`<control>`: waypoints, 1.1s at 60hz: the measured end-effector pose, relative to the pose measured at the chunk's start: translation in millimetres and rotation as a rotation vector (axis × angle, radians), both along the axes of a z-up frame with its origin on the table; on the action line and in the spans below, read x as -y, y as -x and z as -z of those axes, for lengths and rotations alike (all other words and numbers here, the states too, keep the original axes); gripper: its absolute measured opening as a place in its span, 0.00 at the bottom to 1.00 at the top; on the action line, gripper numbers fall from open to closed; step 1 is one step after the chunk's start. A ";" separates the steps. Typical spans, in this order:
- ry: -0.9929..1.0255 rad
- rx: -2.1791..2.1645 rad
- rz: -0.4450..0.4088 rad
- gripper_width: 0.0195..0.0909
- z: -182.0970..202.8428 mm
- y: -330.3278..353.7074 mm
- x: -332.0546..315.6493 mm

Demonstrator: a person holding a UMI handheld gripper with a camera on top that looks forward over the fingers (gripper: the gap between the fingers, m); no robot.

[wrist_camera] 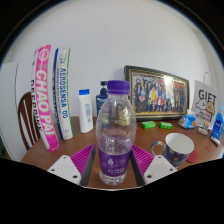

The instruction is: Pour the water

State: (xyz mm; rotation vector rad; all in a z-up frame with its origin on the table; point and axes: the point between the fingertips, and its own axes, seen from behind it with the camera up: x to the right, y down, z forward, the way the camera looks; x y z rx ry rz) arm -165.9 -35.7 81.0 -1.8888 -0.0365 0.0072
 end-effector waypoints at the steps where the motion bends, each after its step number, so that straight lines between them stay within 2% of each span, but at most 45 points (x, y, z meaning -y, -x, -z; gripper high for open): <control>1: -0.008 0.004 0.003 0.60 0.3 -1.0 -1.4; 4: -0.029 0.025 0.030 0.46 -1.1 -7.9 -5.4; 9: -0.045 0.007 0.022 0.40 -2.3 -5.7 -6.4; 18: -0.050 0.034 0.010 0.20 -3.8 -4.0 -4.3; 25: -0.050 0.027 -0.024 0.19 -14.4 4.6 1.4; 33: -0.063 -0.123 -0.054 0.19 -50.4 14.0 8.4; 43: -0.051 -0.559 -0.064 0.19 -104.4 19.6 13.7; 53: -0.016 -1.097 -0.049 0.19 -142.0 12.8 13.2; 66: 0.035 -1.634 -0.007 0.19 -146.3 -3.4 7.2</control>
